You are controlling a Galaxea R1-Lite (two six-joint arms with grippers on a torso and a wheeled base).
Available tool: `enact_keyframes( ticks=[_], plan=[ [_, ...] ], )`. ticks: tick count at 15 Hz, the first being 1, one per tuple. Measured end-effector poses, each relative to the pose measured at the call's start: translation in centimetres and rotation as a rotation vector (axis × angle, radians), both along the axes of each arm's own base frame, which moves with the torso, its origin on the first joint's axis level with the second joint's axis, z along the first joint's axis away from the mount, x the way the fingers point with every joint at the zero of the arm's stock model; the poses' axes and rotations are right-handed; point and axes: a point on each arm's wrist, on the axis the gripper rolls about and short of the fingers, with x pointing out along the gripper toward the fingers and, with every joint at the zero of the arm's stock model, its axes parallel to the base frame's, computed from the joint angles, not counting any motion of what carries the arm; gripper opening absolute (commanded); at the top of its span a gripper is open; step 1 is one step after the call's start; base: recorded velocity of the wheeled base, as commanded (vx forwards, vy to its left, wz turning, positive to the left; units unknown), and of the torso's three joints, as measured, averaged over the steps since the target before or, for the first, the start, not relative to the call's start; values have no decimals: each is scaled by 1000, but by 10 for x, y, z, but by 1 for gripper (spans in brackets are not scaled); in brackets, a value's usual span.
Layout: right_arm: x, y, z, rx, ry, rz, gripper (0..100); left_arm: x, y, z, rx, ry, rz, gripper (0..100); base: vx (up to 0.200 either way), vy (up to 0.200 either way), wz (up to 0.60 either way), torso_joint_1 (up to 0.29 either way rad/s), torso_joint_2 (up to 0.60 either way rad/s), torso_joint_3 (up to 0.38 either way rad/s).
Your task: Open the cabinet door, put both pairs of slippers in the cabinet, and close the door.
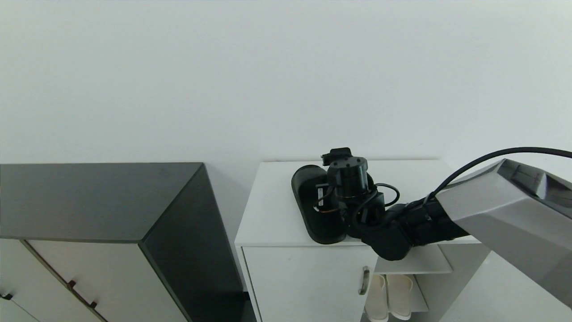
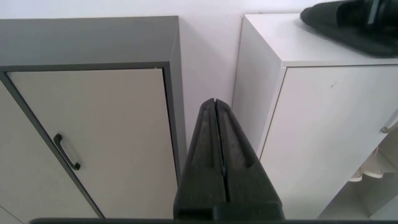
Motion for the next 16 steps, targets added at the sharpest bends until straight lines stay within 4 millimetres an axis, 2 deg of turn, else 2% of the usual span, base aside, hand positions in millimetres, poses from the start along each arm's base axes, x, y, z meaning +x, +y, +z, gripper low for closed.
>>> enact_keyframes(
  ticks=[3, 7, 9, 14, 16],
  plan=[
    [-30, -5, 17, 0, 1, 38, 0, 0, 0, 0, 1, 0, 3, 0, 0, 0, 0, 0, 0, 0],
    [-87, -25, 17, -28, 50, 109, 0, 0, 0, 0, 3, 0, 1, 0, 0, 0, 0, 0, 0, 0],
    [-107, -30, 21, -27, 50, 144, 0, 0, 0, 0, 0, 0, 1, 0, 0, 0, 0, 0, 0, 0],
    [-117, -32, 26, -22, 43, 154, 0, 0, 0, 0, -3, 0, 2, 0, 0, 0, 0, 0, 0, 0],
    [-118, -32, 26, -21, 42, 156, 0, 0, 0, 0, -3, 0, 2, 0, -200, 0, 0, 5, 2, 2]
  ],
)
